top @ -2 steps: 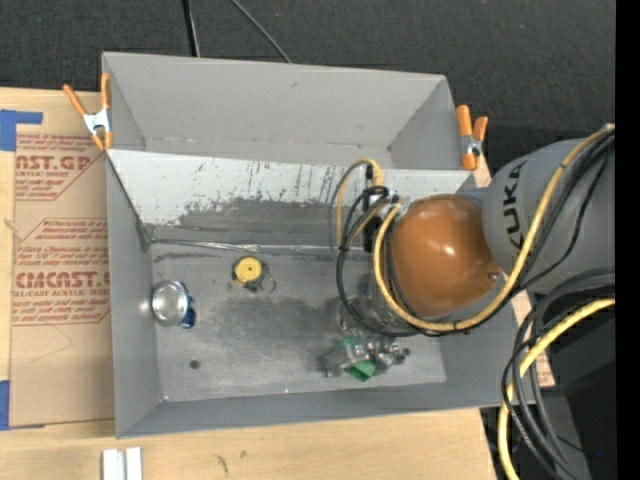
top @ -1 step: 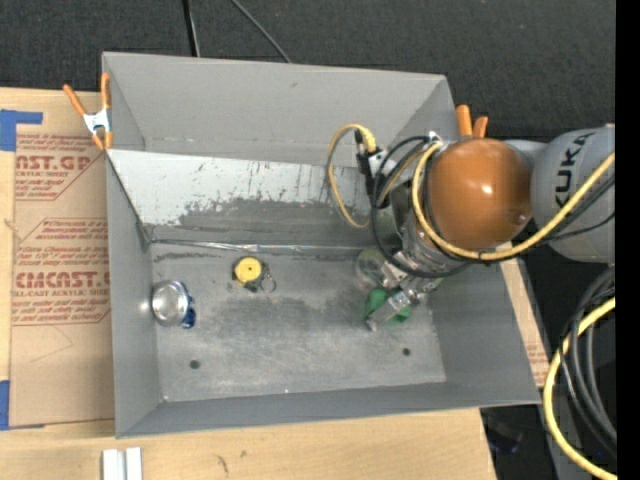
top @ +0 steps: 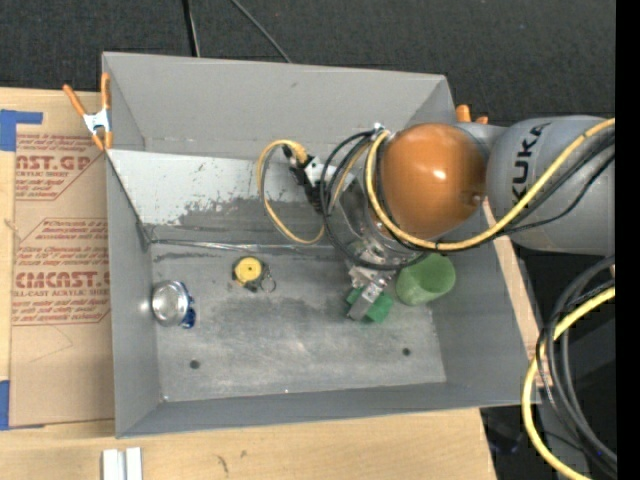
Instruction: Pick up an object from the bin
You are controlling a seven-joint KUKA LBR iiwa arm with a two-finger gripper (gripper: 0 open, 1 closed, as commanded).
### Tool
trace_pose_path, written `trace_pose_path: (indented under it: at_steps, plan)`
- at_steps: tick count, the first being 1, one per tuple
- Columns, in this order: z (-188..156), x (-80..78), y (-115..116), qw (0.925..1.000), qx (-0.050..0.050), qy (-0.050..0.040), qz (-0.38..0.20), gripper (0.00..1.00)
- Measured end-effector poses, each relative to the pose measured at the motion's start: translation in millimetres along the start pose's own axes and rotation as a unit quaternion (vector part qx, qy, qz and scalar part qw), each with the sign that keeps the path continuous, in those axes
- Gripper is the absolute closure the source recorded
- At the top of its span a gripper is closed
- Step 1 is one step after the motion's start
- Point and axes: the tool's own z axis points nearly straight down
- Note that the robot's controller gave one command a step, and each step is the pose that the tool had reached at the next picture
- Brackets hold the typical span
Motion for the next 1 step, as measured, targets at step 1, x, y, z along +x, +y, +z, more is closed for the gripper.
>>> trace_pose_path:
  at_steps: [1]
  plan:
    - [-158.4, -17.4, -6.9, 0.9998, 0.017, 0.0116, 0.005, 1.00]
